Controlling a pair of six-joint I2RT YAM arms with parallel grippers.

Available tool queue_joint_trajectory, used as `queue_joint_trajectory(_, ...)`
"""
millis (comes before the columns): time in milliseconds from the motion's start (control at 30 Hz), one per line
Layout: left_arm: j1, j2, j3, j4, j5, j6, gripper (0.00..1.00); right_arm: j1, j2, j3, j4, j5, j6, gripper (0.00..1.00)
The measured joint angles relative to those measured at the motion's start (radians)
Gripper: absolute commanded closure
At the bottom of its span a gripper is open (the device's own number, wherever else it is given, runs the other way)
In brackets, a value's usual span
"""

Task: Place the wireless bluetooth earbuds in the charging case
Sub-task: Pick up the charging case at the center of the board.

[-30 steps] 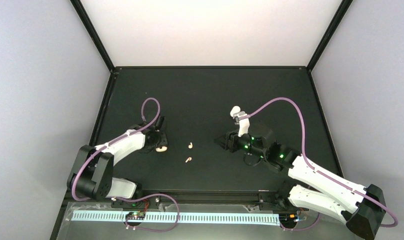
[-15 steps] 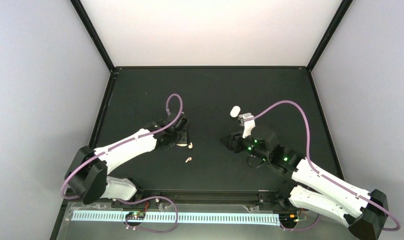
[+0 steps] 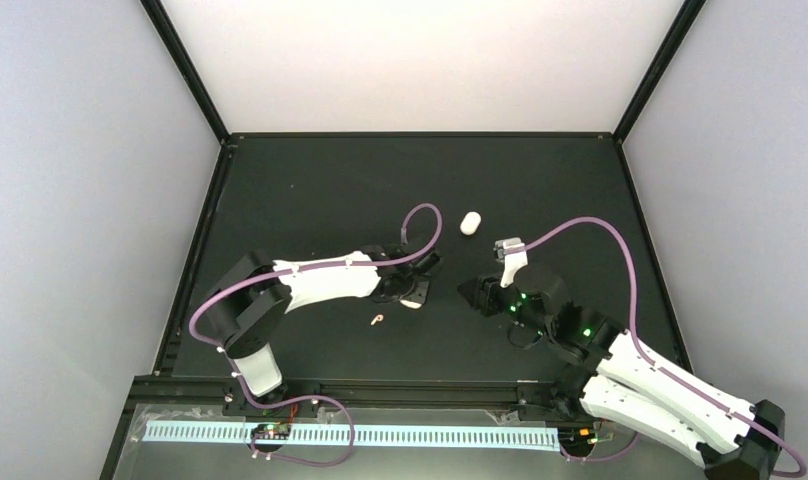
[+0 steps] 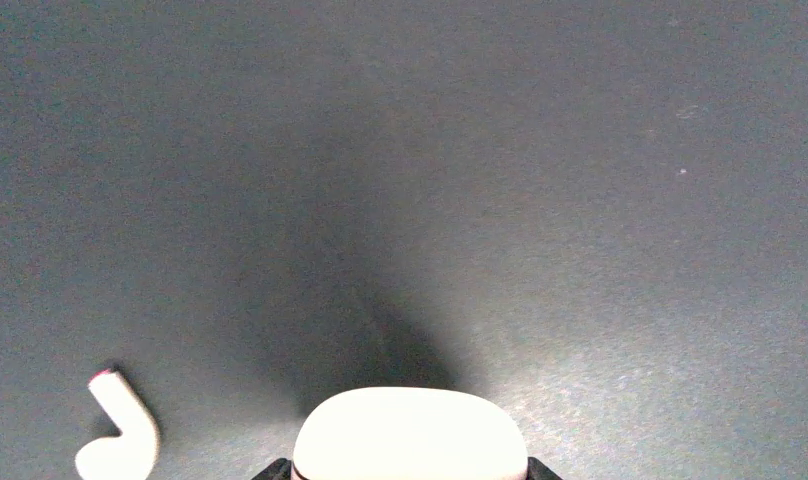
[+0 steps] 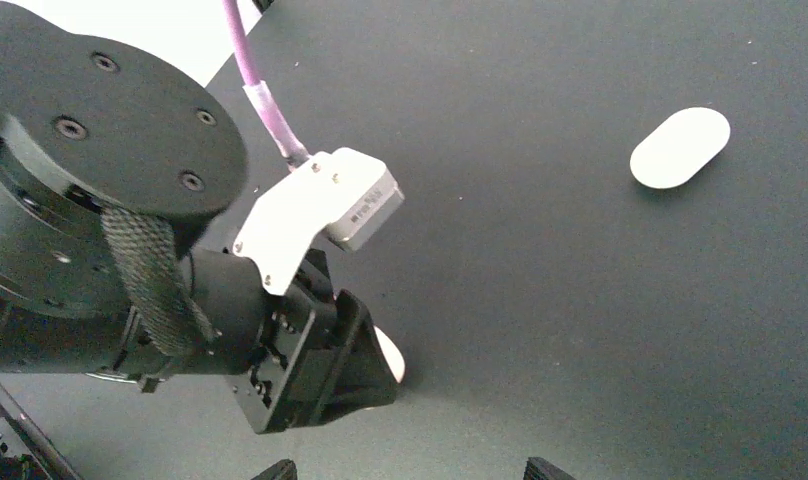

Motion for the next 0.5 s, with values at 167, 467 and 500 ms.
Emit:
queue_joint_trajectory(167, -0.027, 0.052, 0.038, 0.006, 0.005, 0.0, 0.51, 0.0, -0.033, 0.0, -0.022, 0.016, 0.004, 0.41)
queue_joint_trajectory(467, -0.031, 0.06, 0.038, 0.006, 0.02, 0.002, 0.26, 0.0, -0.056, 0.0, -0.054, 0.028, 0.016, 0.41)
queue_joint_trajectory(500, -0.031, 0.057, 0.037, 0.006, 0.022, 0.0, 0.22, 0.0, -0.057, 0.0, -0.056, 0.028, 0.018, 0.41)
